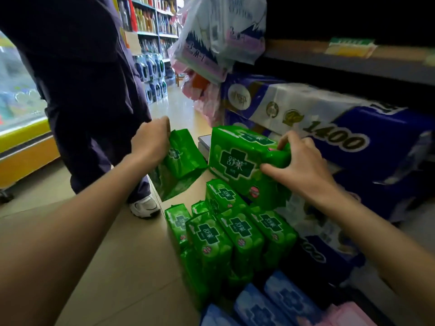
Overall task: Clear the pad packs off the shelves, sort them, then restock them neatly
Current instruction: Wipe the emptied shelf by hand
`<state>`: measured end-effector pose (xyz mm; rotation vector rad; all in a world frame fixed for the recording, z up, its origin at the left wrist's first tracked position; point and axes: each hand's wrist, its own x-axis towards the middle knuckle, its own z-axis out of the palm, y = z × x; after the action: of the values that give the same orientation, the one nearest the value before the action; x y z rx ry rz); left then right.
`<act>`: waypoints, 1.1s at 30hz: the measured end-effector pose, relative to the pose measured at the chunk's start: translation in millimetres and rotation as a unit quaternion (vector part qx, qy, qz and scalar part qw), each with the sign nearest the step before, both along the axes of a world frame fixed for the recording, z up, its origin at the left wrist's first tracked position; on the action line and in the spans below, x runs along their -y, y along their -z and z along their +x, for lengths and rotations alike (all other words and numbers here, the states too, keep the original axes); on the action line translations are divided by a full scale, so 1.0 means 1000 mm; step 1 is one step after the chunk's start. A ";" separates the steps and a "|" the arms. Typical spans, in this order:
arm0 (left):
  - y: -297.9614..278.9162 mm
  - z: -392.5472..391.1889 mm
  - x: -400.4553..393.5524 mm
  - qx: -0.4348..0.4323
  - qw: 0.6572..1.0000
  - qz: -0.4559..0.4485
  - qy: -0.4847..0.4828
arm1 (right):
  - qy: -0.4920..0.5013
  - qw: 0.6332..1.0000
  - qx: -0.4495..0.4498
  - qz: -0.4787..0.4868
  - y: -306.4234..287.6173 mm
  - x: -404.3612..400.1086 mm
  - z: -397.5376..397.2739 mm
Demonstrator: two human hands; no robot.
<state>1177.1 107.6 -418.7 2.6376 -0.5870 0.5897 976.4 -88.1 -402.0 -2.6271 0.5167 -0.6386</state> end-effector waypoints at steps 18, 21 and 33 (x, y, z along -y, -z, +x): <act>0.219 0.050 0.029 -0.142 0.984 0.098 0.046 | 0.020 0.998 -0.014 0.057 0.104 0.012 0.098; 0.226 0.056 0.016 -0.171 0.969 0.147 0.100 | 0.032 0.984 -0.033 0.171 0.128 0.000 0.132; 0.268 0.049 -0.008 -0.218 0.930 0.248 0.158 | 0.034 0.964 -0.074 0.254 0.193 -0.024 0.194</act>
<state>1225.8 115.8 -686.6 2.8872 -1.0962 -0.2822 1170.6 -64.2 -594.5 -2.1823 0.7098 -0.2780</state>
